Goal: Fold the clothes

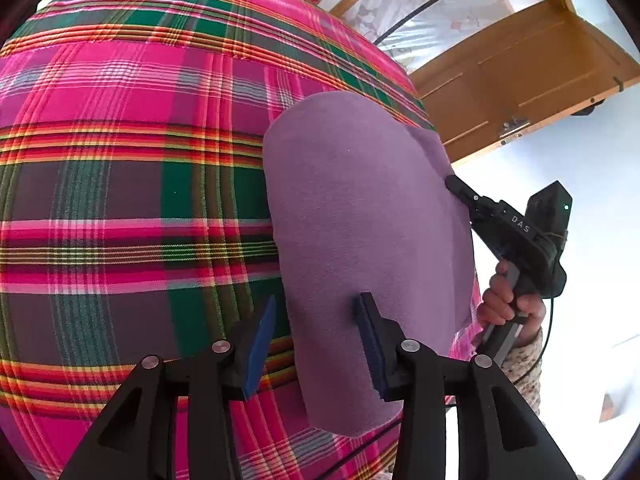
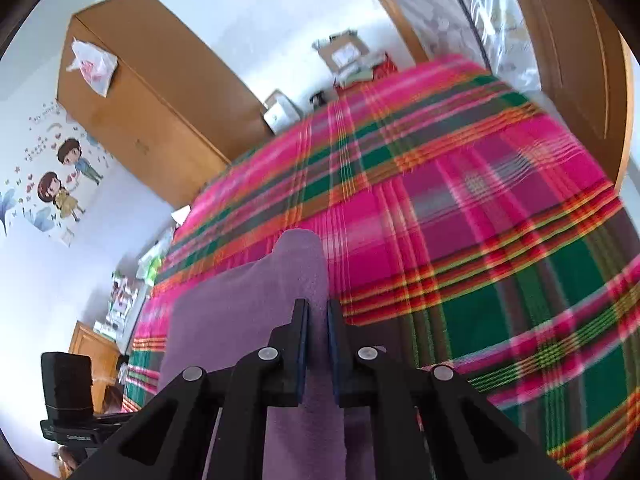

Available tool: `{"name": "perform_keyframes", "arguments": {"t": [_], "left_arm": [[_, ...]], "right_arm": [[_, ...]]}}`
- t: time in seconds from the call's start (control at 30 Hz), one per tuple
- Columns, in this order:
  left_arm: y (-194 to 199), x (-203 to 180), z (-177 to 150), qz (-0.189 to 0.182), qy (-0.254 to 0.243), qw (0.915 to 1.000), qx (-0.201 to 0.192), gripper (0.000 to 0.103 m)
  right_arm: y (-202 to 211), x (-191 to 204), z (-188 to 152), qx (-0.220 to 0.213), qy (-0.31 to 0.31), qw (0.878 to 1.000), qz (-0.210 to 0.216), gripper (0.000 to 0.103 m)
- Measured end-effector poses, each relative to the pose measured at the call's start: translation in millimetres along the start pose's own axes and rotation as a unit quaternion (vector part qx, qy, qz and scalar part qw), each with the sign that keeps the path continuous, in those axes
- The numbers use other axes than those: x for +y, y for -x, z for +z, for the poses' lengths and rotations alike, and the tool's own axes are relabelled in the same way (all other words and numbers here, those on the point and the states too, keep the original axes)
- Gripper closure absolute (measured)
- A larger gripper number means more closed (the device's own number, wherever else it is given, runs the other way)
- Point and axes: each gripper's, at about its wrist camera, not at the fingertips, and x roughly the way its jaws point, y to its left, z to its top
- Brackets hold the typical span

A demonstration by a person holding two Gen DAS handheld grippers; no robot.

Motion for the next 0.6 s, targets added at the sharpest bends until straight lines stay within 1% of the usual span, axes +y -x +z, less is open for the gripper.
{"name": "perform_keyframes", "arguments": {"t": [0.17, 0.23, 0.27, 0.3, 0.37, 0.43, 0.53, 0.6], "left_arm": [[-1.8, 0.1, 0.4, 0.001, -0.002, 1.0, 0.001, 0.056], [0.1, 0.7, 0.0, 0.001, -0.002, 1.0, 0.001, 0.056], [1.3, 1.1, -0.4, 0.001, -0.001, 1.0, 0.0, 0.056], [2.5, 1.4, -0.9, 0.002, -0.001, 1.0, 0.0, 0.056], [5.0, 2.2, -1.8, 0.001, 0.0, 1.0, -0.003, 0.056], [6.8, 3.4, -2.0, 0.001, 0.0, 1.0, -0.004, 0.056], [8.1, 5.2, -4.3, 0.001, 0.004, 1.0, -0.004, 0.056], [8.9, 6.3, -5.3, 0.0, 0.006, 1.0, -0.005, 0.056]], "right_arm": [[-16.2, -2.5, -4.1, 0.012, 0.008, 0.999, -0.05, 0.092], [-20.2, -4.2, -6.2, 0.016, 0.012, 0.998, -0.062, 0.091], [-21.6, -5.0, -7.2, 0.018, 0.014, 0.997, -0.067, 0.09], [-22.2, -5.1, -7.8, 0.019, 0.016, 0.997, -0.071, 0.085], [-21.0, -3.8, -8.3, 0.02, 0.022, 0.996, -0.08, 0.082], [-14.6, -1.7, -9.1, 0.014, 0.027, 0.995, -0.092, 0.08], [4.1, 10.7, -15.7, -0.013, 0.055, 0.993, -0.108, 0.079], [17.0, 24.9, -26.0, -0.028, 0.084, 0.991, -0.098, 0.079]]}}
